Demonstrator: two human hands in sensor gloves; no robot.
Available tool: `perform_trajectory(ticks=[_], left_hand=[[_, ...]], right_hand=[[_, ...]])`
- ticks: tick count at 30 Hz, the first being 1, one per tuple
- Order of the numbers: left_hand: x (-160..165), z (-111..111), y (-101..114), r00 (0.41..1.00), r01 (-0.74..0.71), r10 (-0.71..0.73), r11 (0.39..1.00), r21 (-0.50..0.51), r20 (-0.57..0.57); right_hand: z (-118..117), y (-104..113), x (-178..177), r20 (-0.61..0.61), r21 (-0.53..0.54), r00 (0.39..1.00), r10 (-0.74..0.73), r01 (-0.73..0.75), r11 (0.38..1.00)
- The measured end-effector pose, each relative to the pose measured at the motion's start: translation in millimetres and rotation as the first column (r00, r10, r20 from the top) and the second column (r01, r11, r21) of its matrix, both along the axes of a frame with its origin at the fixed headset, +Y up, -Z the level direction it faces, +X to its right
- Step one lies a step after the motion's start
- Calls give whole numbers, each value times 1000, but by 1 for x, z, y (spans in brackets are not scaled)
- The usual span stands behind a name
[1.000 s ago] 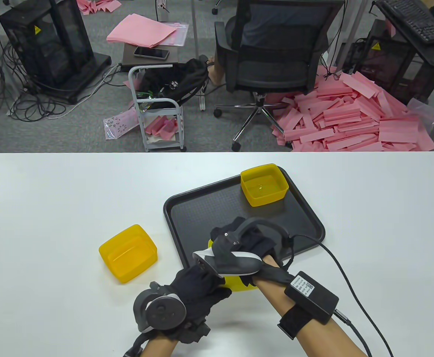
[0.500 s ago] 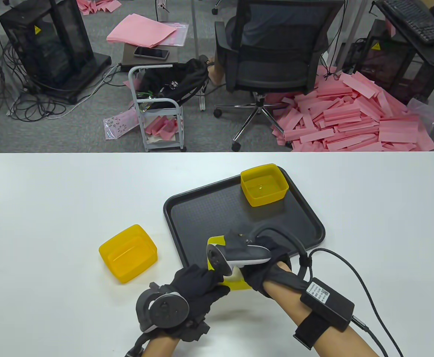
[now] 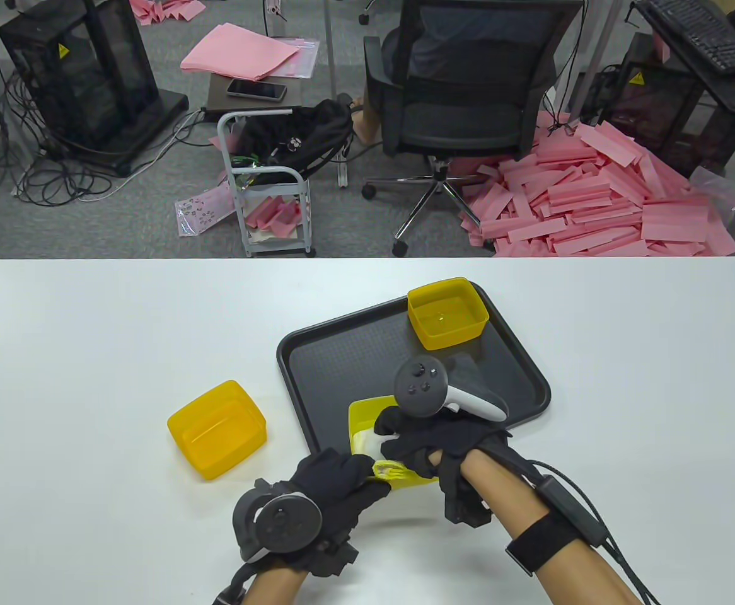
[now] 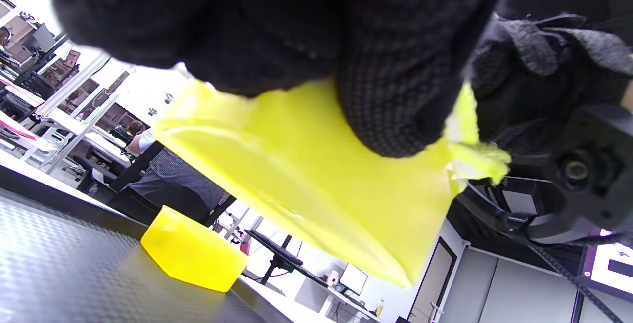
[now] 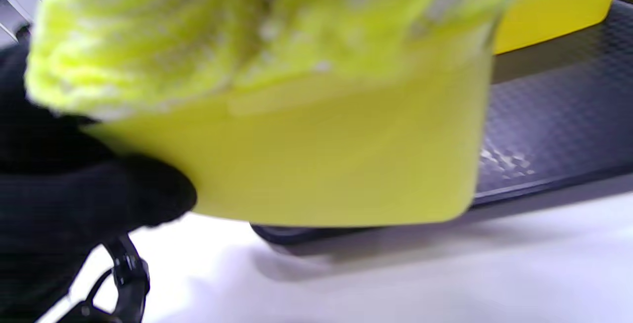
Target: Wipe plastic food containers with dish cloth
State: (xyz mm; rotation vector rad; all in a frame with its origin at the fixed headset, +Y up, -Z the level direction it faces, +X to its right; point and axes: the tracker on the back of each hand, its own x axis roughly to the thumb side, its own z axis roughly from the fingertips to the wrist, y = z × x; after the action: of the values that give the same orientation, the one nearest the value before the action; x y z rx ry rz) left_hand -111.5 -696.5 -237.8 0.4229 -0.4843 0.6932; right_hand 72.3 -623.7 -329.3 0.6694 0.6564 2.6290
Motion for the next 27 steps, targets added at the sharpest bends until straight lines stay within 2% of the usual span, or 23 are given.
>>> perform_trajectory(ticks=[4, 8, 12, 16, 17, 22, 27], left_hand=[[-1, -2, -2, 1000, 5, -6, 1000, -16, -9], [-7, -6, -5, 1000, -2, 0, 999, -36, -29], [-16, -12, -10, 998, -10, 6, 998, -65, -60], [-24, -16, -13, 995, -47, 40, 996, -81, -87], [-27, -17, -13, 994, -53, 45, 995, -84, -97], [-35, -17, -13, 990, -91, 81, 992, -89, -113], [-35, -18, -12, 989, -106, 96, 991, -82, -115]], right_hand=[[-2, -3, 11, 26, -9, 994, -109, 110, 994], [-3, 1, 25, 55, 34, 970, -238, 236, 971], [-5, 8, 48, 105, 63, 911, -398, 394, 917], [-6, 9, 72, 148, 117, 858, -492, 479, 870], [-6, 6, 83, 178, 151, 822, -541, 520, 840], [-5, -18, 112, 265, 231, 739, -620, 575, 785], [1, -58, 114, 317, 206, 677, -665, 635, 745]])
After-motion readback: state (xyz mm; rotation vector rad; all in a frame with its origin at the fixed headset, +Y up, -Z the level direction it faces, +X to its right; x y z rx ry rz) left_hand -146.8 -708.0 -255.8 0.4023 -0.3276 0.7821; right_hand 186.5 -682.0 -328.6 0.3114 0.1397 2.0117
